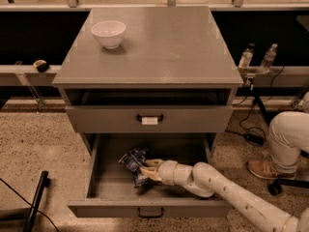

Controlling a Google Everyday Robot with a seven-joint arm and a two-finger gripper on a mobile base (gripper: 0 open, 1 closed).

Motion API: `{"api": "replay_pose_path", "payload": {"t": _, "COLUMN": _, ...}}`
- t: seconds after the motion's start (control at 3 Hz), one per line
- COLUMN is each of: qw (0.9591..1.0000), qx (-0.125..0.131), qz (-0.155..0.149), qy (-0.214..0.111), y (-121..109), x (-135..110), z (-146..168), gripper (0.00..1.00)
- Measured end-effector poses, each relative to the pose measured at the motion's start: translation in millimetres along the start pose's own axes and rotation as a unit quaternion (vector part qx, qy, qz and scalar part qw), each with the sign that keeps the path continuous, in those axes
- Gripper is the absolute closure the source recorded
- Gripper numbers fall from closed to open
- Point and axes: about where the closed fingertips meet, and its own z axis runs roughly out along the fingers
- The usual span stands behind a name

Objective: Pick blue chip bag from middle drawer and place on counter

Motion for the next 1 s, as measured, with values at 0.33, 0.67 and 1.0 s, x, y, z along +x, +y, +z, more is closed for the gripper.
{"api": "replay_pose_path", "payload": {"t": 0.33, "qw": 0.996, "qx": -0.009, "qz": -0.036, "qy": -0.081, "y": 3.4, "x": -35.1, "z": -59.8, "gripper": 1.0}}
{"api": "replay_pose_path", "payload": {"t": 0.67, "qw": 0.9939, "qx": -0.015, "qz": -0.067, "qy": -0.087, "y": 28.5, "x": -59.6, "z": -124.2, "gripper": 1.0}}
{"api": "replay_pose_path", "payload": {"t": 1.0, "qw": 0.9931, "qx": -0.011, "qz": -0.104, "qy": -0.054, "y": 57.9, "x": -92.4, "z": -172.4, "gripper": 1.0}}
